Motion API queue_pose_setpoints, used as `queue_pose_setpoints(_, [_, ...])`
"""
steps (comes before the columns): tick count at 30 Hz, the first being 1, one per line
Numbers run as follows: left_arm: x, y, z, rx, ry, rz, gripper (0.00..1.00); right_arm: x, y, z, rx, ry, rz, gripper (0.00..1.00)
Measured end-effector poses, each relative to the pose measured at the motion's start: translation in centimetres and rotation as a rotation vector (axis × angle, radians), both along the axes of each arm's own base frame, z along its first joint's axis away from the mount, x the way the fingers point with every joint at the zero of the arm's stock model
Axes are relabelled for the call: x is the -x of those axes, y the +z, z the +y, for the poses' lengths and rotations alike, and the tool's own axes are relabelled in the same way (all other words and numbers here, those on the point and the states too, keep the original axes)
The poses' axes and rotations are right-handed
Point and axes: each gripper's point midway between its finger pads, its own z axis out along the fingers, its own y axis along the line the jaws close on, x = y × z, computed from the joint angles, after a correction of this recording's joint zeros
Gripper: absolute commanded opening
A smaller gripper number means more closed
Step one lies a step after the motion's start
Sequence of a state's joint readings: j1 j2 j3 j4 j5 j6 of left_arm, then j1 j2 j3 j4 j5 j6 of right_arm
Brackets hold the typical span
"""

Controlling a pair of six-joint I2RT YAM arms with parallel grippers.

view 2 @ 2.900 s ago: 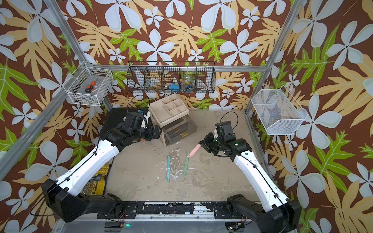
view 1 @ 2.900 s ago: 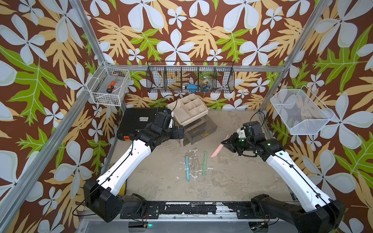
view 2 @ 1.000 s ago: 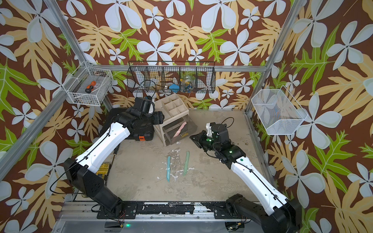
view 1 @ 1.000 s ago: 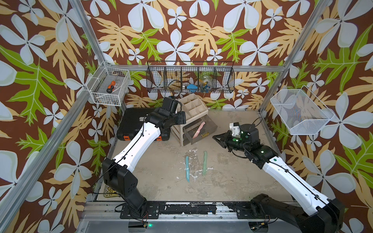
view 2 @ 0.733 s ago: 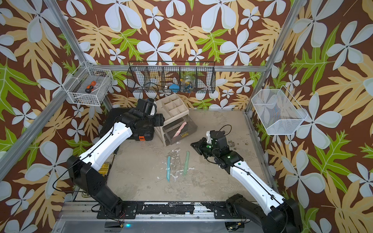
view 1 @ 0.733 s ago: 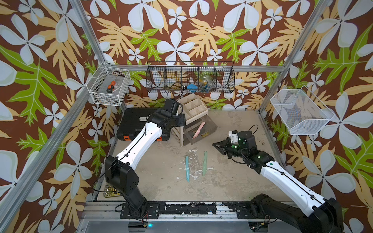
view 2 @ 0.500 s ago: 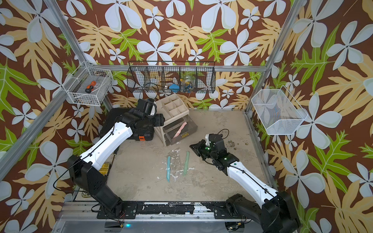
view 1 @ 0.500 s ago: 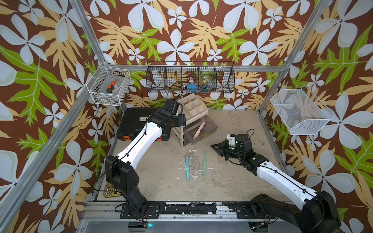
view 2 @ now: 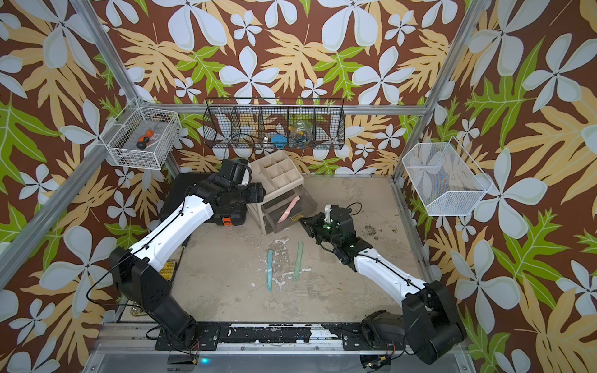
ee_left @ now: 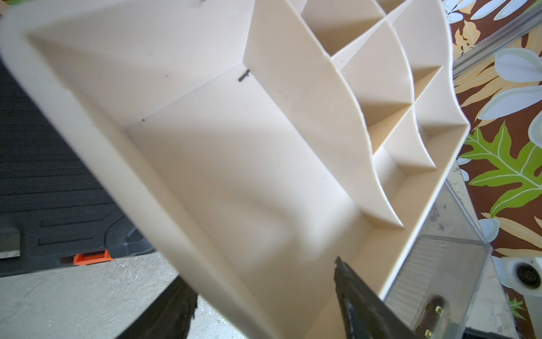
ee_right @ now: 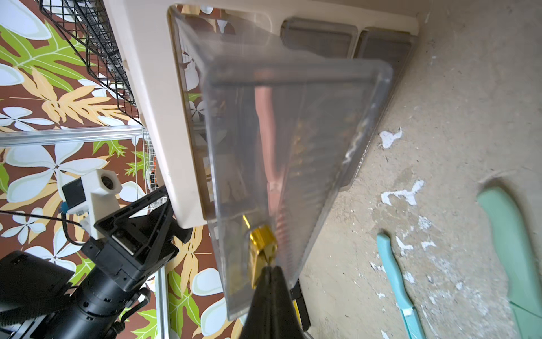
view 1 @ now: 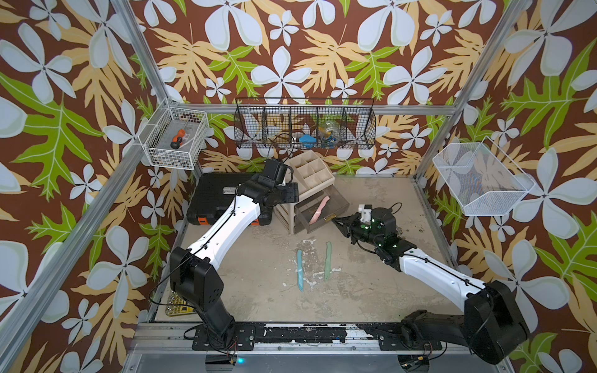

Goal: Place the fruit knives into the drawer by color
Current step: Close the drawer in the storage box.

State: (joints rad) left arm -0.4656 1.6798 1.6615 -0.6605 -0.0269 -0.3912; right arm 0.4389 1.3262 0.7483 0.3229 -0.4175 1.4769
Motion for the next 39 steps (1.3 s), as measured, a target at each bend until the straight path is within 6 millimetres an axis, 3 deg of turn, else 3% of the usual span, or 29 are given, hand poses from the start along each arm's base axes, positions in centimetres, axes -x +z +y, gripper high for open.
queue_pose_setpoints(9, [-0.7, 0.4, 0.5, 0.010, 0.011, -0.004, 0.77, -3.2, 0.6, 1.6, -0.013, 0.002, -0.022, 0.00])
queue_pose_setpoints(39, [-1.8, 0.2, 0.7, 0.033, 0.019, -0.004, 0.77, -8.8, 0.5, 5.7, -0.081, 0.036, -0.063, 0.00])
